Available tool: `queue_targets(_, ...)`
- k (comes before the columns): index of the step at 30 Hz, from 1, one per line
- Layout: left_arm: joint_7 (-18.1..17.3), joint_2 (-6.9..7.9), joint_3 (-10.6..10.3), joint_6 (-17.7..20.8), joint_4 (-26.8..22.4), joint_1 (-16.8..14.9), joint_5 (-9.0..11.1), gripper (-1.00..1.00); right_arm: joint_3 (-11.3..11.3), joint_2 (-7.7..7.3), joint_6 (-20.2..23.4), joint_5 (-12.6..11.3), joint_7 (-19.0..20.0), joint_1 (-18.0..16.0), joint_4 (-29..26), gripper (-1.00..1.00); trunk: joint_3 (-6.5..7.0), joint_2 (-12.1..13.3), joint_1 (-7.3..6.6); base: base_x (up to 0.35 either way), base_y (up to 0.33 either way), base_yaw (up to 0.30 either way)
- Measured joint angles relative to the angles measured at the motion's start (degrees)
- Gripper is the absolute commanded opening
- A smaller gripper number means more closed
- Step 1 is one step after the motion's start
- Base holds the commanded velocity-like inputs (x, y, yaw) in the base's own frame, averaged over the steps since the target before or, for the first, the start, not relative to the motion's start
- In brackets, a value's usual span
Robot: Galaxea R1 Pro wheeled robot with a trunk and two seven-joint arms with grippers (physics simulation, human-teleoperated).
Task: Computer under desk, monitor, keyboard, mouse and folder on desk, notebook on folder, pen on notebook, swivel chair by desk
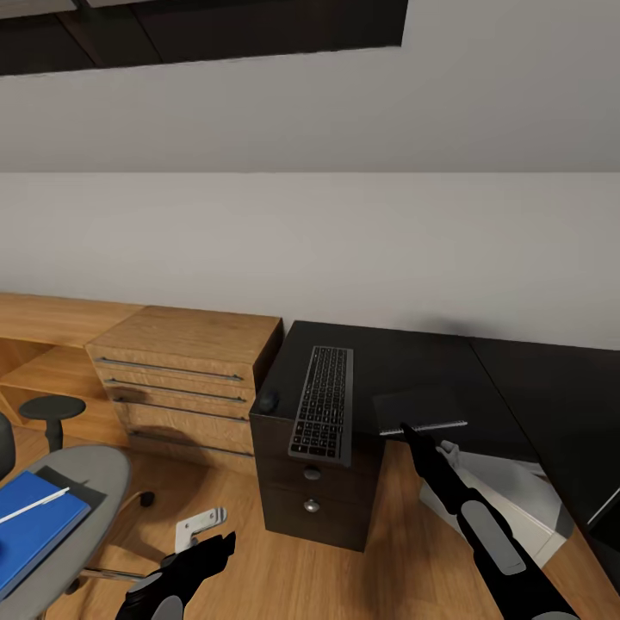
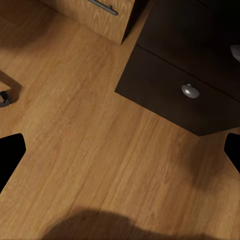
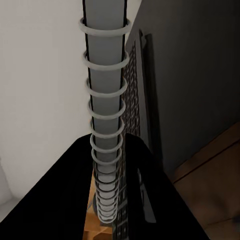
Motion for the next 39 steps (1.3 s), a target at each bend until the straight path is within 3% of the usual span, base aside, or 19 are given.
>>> queue_targets(14, -0.04, 0.00, -0.07, 0.00, -0.02, 0.00, 0.00, 1.00, -0.06, -0.12, 0.30, 0.02, -0.04, 0.00, 0.04, -1.00, 0.00, 0.00, 0.00, 0.000, 0.000, 0.000)
queue_targets(23, -0.02, 0.00, -0.11, 0.06, 0.00, 0.00, 0.00, 1.00, -0.07, -0.13, 0.52, -0.33, 0.05, 0.00, 0.09, -1.00, -1.61, -3.60, 1.97, 0.000, 0.000, 0.000)
queue_targets(31, -0.01, 0.00, -0.14, 0.09, 0.00, 0.00, 0.00, 1.00, -0.08, -0.26, 2.79, -6.70, -0.09, 0.01, 1.08, -1.00, -3.05, -6.80, 3.73, 0.000, 0.000, 0.000)
queue_targets(39, -0.02, 0.00, -0.16, 0.09, 0.00, 0.00, 0.00, 1.00, -0.08, -0.30, 3.41, -7.76, -0.08, 0.01, 1.22, -1.00, -4.49, -10.01, 5.49, 0.000, 0.000, 0.000)
